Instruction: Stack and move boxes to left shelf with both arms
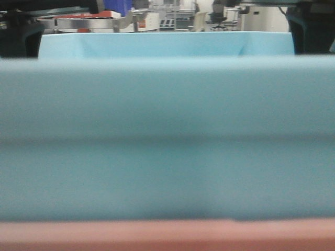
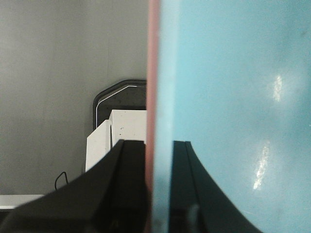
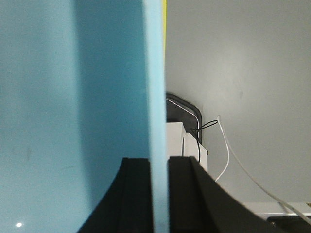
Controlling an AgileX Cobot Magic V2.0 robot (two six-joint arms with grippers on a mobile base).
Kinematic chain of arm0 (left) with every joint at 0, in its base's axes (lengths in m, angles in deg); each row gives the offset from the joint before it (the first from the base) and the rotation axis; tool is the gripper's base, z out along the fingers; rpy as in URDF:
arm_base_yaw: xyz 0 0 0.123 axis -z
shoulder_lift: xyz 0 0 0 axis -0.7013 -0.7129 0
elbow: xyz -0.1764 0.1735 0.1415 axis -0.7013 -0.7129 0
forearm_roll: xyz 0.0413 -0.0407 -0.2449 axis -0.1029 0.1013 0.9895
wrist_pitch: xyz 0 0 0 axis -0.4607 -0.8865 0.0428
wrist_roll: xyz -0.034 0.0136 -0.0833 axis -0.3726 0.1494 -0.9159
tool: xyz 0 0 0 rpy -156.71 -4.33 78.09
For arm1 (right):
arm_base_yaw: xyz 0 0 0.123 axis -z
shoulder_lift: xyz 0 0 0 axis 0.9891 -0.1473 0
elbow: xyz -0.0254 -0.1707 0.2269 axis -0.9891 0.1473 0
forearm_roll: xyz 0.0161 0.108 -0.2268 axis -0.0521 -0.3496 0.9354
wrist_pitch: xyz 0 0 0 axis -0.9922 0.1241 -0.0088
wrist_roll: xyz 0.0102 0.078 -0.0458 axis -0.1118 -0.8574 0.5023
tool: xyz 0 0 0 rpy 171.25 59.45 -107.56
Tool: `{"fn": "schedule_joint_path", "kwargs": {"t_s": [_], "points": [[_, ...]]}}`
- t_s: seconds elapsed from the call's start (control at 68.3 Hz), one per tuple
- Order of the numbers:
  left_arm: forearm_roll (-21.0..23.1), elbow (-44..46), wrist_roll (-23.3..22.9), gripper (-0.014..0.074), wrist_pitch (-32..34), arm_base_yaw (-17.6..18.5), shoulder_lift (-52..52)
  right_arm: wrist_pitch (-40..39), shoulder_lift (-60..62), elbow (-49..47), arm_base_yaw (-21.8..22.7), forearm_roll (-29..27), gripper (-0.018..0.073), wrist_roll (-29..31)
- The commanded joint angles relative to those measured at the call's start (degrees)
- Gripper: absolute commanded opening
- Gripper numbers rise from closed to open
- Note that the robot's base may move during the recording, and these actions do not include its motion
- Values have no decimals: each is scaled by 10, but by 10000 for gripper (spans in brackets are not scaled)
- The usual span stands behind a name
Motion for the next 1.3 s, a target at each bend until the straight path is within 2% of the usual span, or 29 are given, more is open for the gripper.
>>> {"fn": "schedule_joint_path", "kwargs": {"t_s": [0.0, 1.289], "points": [[-7, 16, -4, -12, -66, 4, 23, 23, 20, -16, 0, 17, 67, 0], [-4, 16, -4, -12, -66, 4, 23, 28, 20, -16, 0, 17, 67, 0]]}}
